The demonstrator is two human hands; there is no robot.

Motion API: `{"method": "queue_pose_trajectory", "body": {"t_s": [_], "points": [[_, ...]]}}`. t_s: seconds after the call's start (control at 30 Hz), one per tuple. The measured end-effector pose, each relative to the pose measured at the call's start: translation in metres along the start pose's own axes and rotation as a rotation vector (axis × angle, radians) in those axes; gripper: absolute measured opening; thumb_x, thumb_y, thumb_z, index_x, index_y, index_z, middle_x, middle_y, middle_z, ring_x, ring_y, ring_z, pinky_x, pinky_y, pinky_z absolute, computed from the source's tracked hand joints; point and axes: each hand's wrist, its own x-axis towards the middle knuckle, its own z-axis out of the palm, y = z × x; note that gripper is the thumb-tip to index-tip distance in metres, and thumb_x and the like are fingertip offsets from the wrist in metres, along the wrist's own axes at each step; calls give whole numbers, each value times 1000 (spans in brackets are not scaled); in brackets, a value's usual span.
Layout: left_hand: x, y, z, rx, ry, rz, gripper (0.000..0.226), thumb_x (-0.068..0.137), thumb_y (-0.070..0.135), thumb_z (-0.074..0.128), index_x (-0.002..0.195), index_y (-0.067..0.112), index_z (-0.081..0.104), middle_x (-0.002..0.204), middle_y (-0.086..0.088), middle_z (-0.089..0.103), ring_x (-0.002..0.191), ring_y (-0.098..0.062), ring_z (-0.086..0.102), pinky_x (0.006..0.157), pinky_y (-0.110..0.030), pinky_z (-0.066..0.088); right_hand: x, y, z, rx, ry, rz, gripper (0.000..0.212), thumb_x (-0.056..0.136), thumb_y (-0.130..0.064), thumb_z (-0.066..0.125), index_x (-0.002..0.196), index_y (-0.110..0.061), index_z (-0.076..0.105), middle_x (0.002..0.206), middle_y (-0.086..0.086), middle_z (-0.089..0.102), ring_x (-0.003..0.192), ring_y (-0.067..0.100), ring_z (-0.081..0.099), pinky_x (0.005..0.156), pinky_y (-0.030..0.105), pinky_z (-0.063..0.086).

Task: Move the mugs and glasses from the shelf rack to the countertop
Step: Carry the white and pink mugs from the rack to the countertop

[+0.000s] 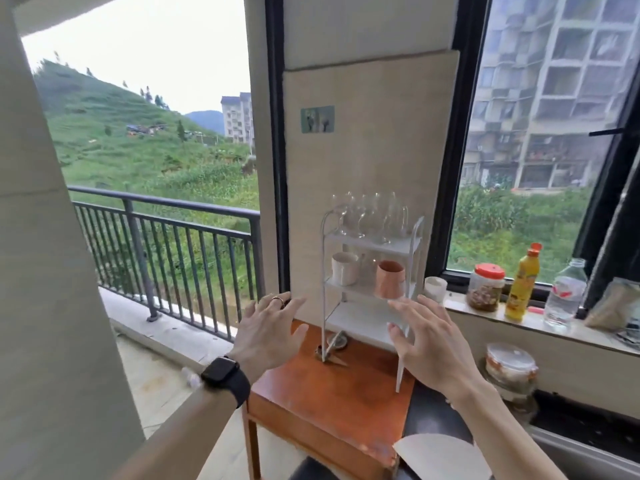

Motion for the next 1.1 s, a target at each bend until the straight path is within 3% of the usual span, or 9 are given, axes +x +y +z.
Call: {"method": "queue_pose_trajectory", "body": {"t_s": [0.17, 0.33, 0.47, 0.57, 0.67, 0.77, 0.93, 1.1], "points": [[77, -19, 33, -67, -15, 53, 57, 95, 49, 42, 150, 41, 30, 158, 2, 36, 150, -23, 17, 122, -51, 14, 53, 13, 31, -44, 17, 67, 47, 97, -49, 42, 142, -37, 49, 151, -9, 49, 147, 14, 27, 117, 38, 31], [146, -19, 71, -146, -48, 87, 55, 95, 47, 42, 149, 40, 33, 155, 3, 40, 147, -20, 26, 120, -45, 20, 100, 40, 68, -11, 22, 144, 46, 98, -49, 43, 141, -36, 51, 148, -9, 52, 143, 14, 33, 116, 34, 31], [200, -16, 115, -514, -215, -54, 56, 93, 52, 50, 146, 39, 38, 146, 0, 50, 133, -23, 45, 107, -39, 39, 133, 64, 104, 253, -35, 300, 46, 98, -47, 47, 143, -38, 46, 137, -11, 58, 133, 17, 46, 107, 36, 39], [235, -9, 145, -770, -390, -201, 60, 92, 52, 57, 147, 35, 38, 139, -4, 54, 122, -22, 54, 98, -31, 44, 158, 79, 134, 533, -124, 459, 48, 99, -44, 51, 145, -35, 41, 121, -13, 61, 120, 14, 55, 98, 31, 43], [269, -4, 173, -932, -483, -304, 67, 89, 55, 61, 147, 35, 34, 132, -6, 56, 116, -25, 58, 105, -42, 46, 185, 96, 169, 725, -162, 586, 49, 98, -43, 53, 144, -34, 39, 128, -7, 59, 115, 15, 56, 97, 32, 43], [292, 4, 189, -1115, -560, -409, 65, 91, 54, 60, 147, 37, 31, 130, -5, 56, 108, -24, 64, 99, -47, 50, 207, 106, 198, 949, -169, 721, 51, 97, -42, 57, 145, -32, 41, 125, 1, 63, 111, 21, 63, 98, 39, 51], [323, 9, 203, -1342, -586, -446, 42, 93, 56, 56, 129, 37, 48, 124, -2, 62, 102, -21, 71, 93, -44, 55, 233, 110, 220, 1189, -113, 820, 46, 94, -51, 58, 133, -26, 52, 121, 2, 67, 104, 23, 71, 93, 38, 56], [336, 0, 215, -1459, -575, -479, 43, 94, 58, 50, 126, 29, 54, 120, -8, 65, 102, -25, 71, 94, -43, 55, 248, 108, 226, 1249, -18, 914, 48, 97, -56, 48, 121, -15, 59, 114, 9, 67, 102, 26, 71, 96, 41, 55]]}}
